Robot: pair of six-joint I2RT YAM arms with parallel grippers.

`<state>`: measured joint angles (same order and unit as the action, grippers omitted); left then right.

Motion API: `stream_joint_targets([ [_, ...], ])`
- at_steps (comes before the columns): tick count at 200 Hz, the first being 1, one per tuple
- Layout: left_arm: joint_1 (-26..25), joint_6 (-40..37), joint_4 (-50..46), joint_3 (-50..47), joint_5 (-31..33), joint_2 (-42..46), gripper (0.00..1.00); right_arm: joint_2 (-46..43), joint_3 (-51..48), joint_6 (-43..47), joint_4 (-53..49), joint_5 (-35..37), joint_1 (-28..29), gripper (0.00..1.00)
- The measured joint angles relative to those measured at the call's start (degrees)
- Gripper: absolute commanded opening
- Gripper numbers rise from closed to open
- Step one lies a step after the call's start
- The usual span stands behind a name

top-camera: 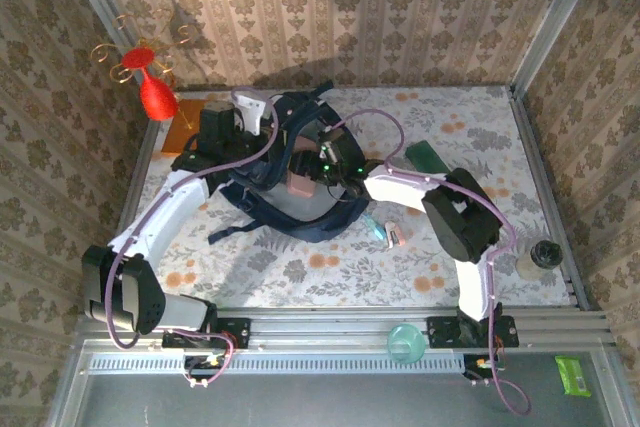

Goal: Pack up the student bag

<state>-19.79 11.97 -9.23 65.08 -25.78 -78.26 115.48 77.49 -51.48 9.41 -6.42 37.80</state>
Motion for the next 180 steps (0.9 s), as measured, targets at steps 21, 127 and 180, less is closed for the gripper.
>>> stream_joint_targets([
  [21, 0.9, 1.4, -1.5, 2.3, -0.2, 0.0, 0.00, 4.5, 4.9, -3.5, 0.6, 5.8, 0.5, 0.51],
  [127, 3.0, 6.1, -1.0, 5.4, -2.7, -2.3, 0.00, 5.5, 7.1, -0.6, -0.2, 10.5, 1.6, 0.88],
  [180, 3.1, 6.5, -0.2, 5.2, -3.0, -2.6, 0.00, 3.2, 5.0, 2.8, 0.7, 4.3, 1.3, 0.84],
])
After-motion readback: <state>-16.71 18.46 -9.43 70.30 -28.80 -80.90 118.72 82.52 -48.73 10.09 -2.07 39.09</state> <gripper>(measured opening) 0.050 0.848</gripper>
